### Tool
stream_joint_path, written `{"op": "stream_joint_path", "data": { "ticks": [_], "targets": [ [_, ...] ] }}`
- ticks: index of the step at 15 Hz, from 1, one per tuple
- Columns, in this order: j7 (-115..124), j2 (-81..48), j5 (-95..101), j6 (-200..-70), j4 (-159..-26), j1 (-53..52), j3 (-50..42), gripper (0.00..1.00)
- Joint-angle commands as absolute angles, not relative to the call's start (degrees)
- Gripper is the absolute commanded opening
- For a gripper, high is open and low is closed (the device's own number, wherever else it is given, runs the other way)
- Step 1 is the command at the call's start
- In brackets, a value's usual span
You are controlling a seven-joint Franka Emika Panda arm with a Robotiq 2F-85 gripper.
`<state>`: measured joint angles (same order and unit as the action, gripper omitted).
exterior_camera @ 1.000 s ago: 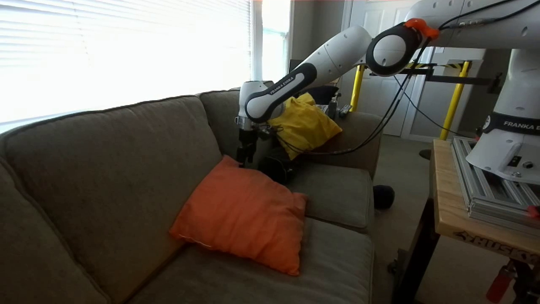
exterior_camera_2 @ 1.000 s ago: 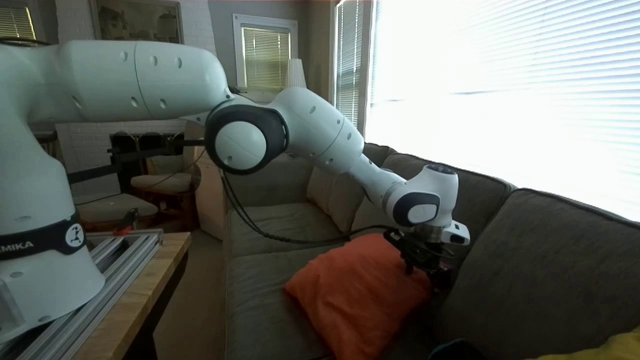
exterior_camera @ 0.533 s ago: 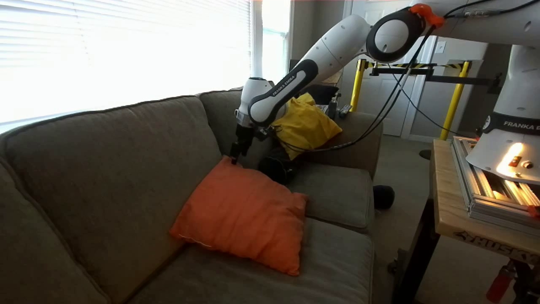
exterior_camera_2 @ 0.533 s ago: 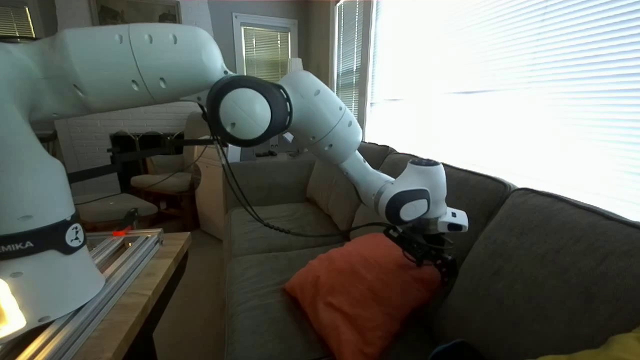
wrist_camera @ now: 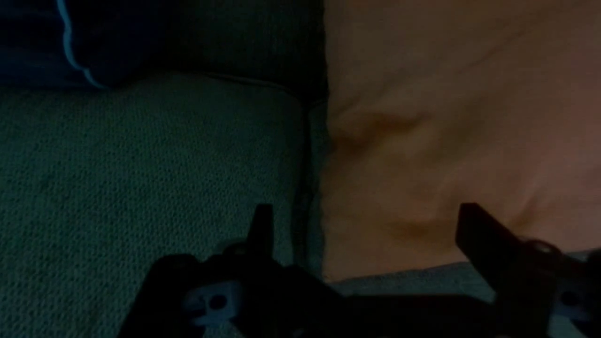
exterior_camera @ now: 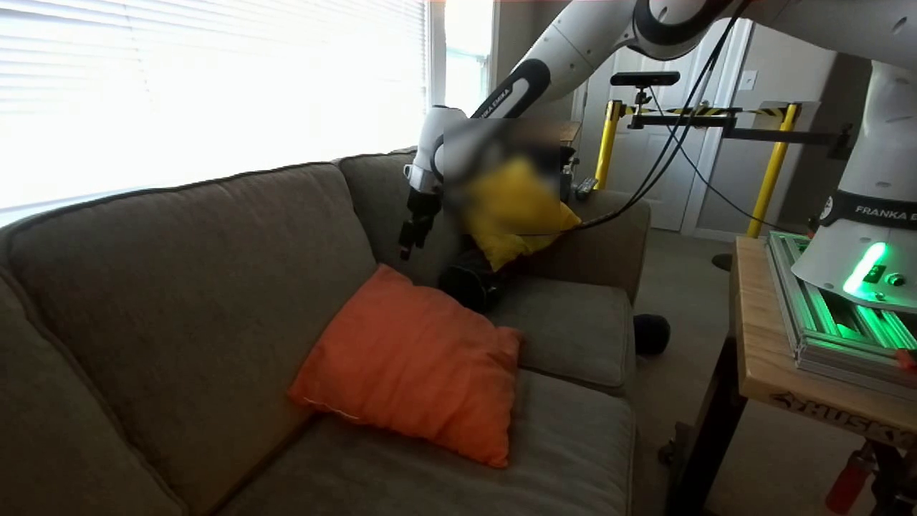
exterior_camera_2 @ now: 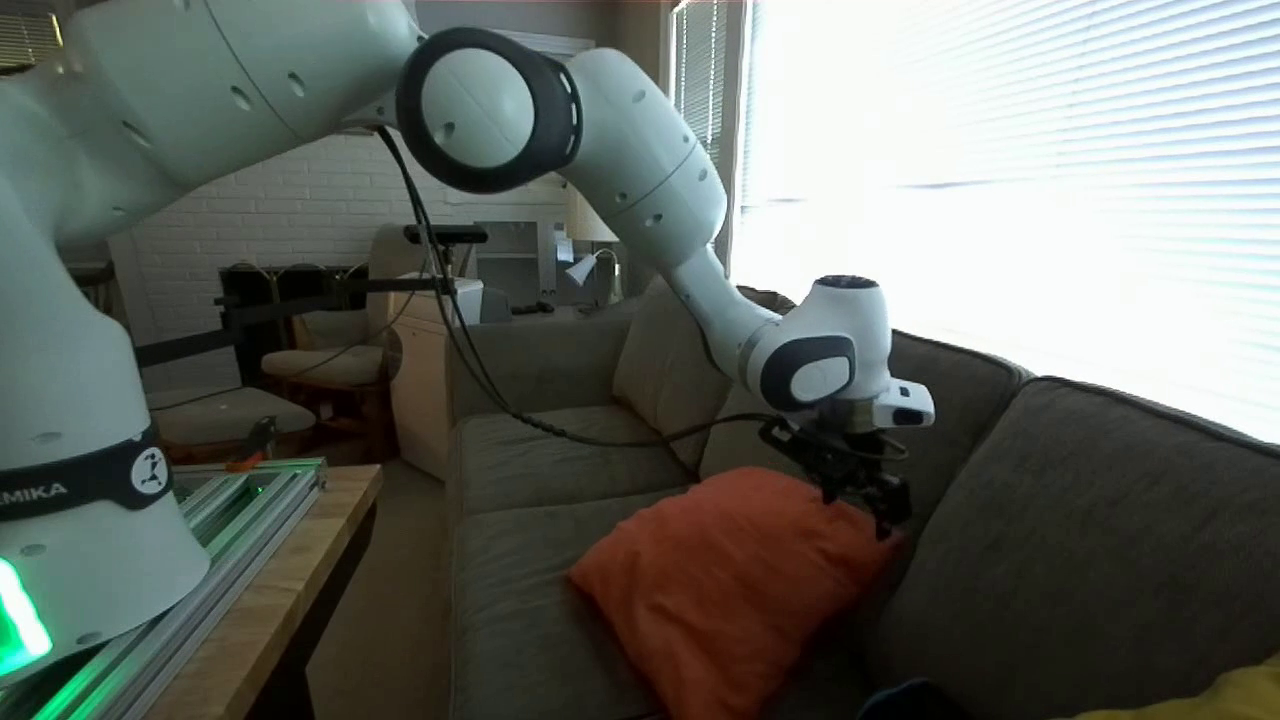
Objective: Put the remote on the right armrest
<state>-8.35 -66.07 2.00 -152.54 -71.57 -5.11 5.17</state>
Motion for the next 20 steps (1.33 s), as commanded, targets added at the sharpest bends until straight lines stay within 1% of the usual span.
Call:
{"op": "stream_joint_path", "data": {
  "ticks": [1,5,9,13,20],
  "targets": [
    [-16.12,-53.68,0.86,-145.47,-84.73,0.22,11.56,1.0],
    [-13.0,-42.41,-0.3,-136.53,-93.95,0.24,11.57,1.0],
    [-9.26,-31.58,-1.42,-133.1,-104.47,-2.04,11.08,1.0],
    [-1.65,-22.36,-2.4,-135.26,-116.05,-5.85,10.96,1.0],
    [13.45,-7.53,-3.17,-142.64,-137.55,-12.67,12.02,1.0]
  ]
}}
